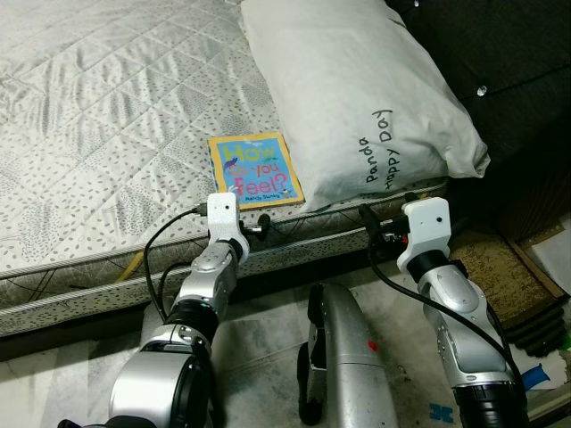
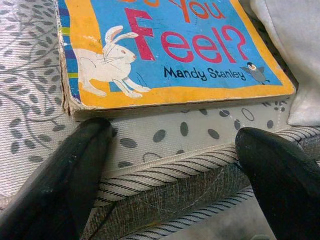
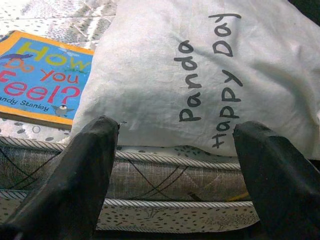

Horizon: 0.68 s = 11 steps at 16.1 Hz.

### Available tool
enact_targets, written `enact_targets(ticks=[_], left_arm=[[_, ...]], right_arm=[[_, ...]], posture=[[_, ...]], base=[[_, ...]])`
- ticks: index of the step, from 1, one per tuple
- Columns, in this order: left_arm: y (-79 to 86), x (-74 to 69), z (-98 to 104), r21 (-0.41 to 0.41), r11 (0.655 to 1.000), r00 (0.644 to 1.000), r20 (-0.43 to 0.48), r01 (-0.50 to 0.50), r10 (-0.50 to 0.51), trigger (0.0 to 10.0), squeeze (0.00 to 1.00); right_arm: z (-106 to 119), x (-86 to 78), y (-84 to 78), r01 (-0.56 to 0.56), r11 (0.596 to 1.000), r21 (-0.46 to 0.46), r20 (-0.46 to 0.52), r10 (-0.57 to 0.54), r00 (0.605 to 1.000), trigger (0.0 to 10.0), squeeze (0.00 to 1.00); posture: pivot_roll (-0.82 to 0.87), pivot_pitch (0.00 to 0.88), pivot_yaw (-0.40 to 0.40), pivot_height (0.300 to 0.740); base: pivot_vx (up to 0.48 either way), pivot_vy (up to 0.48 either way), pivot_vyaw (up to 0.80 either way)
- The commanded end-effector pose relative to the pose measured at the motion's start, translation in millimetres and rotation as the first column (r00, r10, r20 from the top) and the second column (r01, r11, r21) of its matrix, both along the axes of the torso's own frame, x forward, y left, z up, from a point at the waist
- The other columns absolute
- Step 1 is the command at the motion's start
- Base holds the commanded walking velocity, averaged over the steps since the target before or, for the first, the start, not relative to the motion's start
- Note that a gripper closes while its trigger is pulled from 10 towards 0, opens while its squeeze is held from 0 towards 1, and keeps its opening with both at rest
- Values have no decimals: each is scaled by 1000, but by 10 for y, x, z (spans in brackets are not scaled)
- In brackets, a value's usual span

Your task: Clean up the room

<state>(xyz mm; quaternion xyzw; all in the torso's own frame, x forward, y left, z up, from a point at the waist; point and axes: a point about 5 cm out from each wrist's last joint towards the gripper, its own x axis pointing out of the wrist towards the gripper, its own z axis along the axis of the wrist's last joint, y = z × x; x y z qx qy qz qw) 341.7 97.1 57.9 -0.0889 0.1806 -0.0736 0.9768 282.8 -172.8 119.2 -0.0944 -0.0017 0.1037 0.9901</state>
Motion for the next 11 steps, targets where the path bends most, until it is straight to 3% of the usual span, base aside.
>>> enact_targets(ticks=[1,8,11], left_arm=[[-12,-28,-57,7,1000,1000,-29,-4,4,10000,0],[-543,-210,-98,-43,985,986,-29,165,-167,10000,0],[-617,-197,22,-16,977,977,32,212,-211,10000,0]], right_arm=[[-38,2,-35,8,1000,-11,-15,-8,1000,10000,0],[-25,92,33,0,1000,2,1,0,1000,10000,0],[-7,186,103,-5,1000,23,19,4,1000,10000,0]], posture=[[-168,143,-82,541],[-143,107,-75,541],[-117,64,-60,541]], base=[[0,0,0],[0,0,0],[0,0,0]])
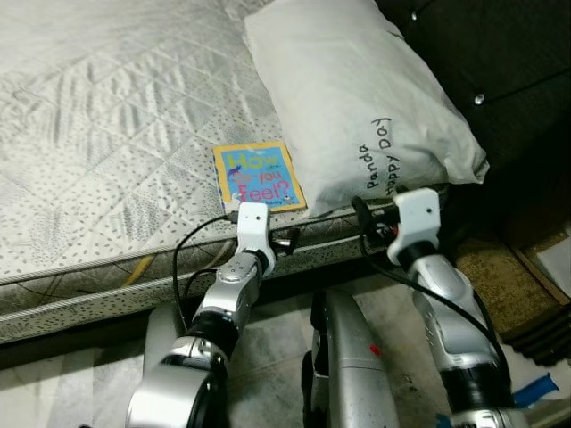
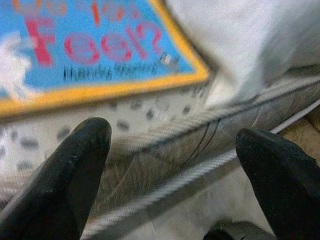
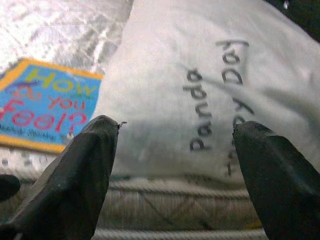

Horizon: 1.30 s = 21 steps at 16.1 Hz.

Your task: Clean up the room

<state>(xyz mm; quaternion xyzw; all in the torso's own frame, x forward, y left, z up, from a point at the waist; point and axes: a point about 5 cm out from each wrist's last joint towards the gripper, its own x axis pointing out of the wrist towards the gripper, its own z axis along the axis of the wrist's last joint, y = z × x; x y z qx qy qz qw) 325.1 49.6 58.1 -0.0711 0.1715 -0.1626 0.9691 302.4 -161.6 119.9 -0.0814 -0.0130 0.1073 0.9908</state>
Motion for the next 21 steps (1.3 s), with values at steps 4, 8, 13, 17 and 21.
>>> enact_targets(ticks=[4,8,13,17,21], left_arm=[[323,-116,356,67,984,959,246,-162,141,10000,0],[888,-285,620,24,919,835,427,-394,347,10000,0],[1338,-462,727,0,832,724,492,-555,483,10000,0],[1427,-489,661,-27,804,705,464,-593,536,10000,0],[1378,-432,639,-24,823,725,458,-568,514,10000,0]], right_arm=[[-34,87,134,-7,998,56,-2,7,1000,10000,0],[-22,239,257,9,996,86,22,-11,1000,10000,0],[22,436,206,62,978,199,18,-67,998,10000,0],[70,460,256,38,966,255,39,-50,998,10000,0],[145,509,179,55,962,269,75,-77,994,10000,0]], posture=[[-64,0,-30,541],[-16,0,-16,541],[35,0,-25,541],[32,0,-25,553],[8,0,-3,591]], base=[[0,0,0],[0,0,0],[0,0,0],[0,0,-317],[0,0,-423]])
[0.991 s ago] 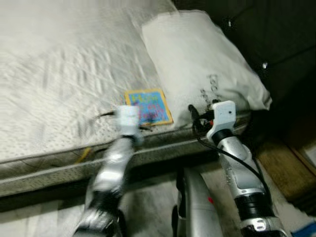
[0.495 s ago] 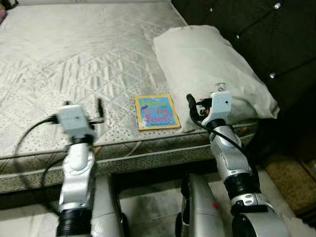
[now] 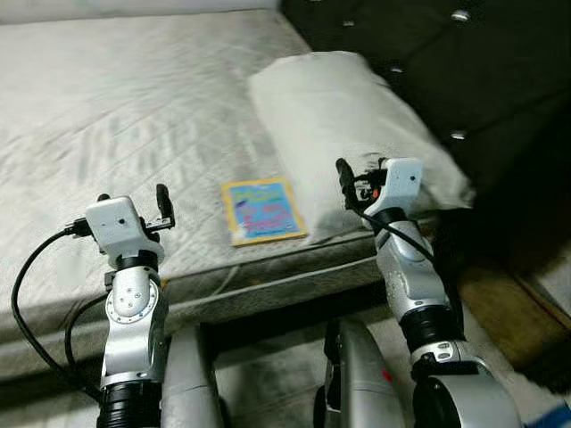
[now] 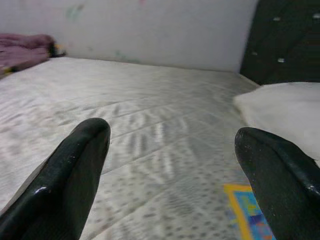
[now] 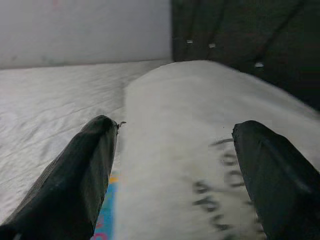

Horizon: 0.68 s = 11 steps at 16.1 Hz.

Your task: Clean up the room

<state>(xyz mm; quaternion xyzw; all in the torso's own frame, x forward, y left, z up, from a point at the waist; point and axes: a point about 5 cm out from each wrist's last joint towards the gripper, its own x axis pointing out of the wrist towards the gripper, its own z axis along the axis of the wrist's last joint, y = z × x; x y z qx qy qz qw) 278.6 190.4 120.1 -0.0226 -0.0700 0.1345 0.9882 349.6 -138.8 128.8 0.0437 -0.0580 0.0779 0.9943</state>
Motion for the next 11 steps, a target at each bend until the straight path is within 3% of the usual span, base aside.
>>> enact_targets(ticks=[1,6,8,11], left_arm=[[-32,28,25,8,1000,1000,9,21,-21,10000,0],[-29,-9,133,11,1000,999,49,15,-16,10000,0],[-38,13,140,16,1000,998,51,21,-22,10000,0],[-56,38,145,17,999,998,48,34,-35,10000,0]], right_arm=[[67,33,-83,31,999,10,24,-32,999,10000,0],[10,-14,-99,31,999,6,17,-31,999,10000,0],[59,14,-8,-2,1000,0,38,2,999,10000,0],[65,-6,-8,-25,1000,-6,54,25,998,10000,0]], posture=[[6,0,-1,600],[22,0,-12,646],[21,0,-10,659],[14,0,-5,659]], base=[[0,0,-419],[0,0,-416],[0,0,0],[0,0,0]])
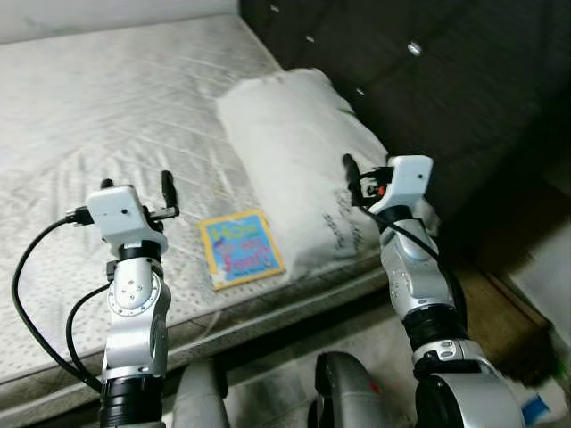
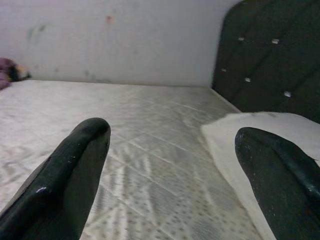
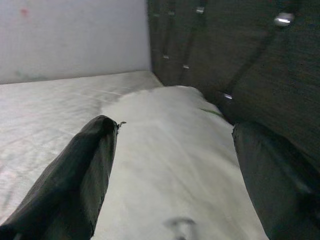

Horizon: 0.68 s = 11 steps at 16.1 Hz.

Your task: Clean up the room

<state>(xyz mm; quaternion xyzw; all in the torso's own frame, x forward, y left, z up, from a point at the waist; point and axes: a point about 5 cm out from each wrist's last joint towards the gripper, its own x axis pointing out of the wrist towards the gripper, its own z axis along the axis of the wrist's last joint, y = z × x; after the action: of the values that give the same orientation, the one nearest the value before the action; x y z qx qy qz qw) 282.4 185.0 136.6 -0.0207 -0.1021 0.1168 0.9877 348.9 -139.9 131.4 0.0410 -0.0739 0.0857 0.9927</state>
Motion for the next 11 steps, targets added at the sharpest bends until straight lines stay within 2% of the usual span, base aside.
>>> enact_targets(ticks=[1,7,11], left_arm=[[-20,4,-25,1,1000,1000,-18,10,-10,10000,0],[-50,41,-27,-1,1000,1000,-16,24,-24,10000,0],[-62,49,-36,-5,1000,999,-19,26,-27,10000,0]], right_arm=[[42,-9,-11,-7,1000,-14,31,7,999,10000,0],[69,15,11,-29,1000,-10,41,30,999,10000,0],[75,31,2,-31,999,-17,42,32,999,10000,0]], posture=[[13,0,-4,659],[16,0,-12,740],[17,0,-16,740]], base=[[0,0,0],[0,0,0],[0,0,0]])
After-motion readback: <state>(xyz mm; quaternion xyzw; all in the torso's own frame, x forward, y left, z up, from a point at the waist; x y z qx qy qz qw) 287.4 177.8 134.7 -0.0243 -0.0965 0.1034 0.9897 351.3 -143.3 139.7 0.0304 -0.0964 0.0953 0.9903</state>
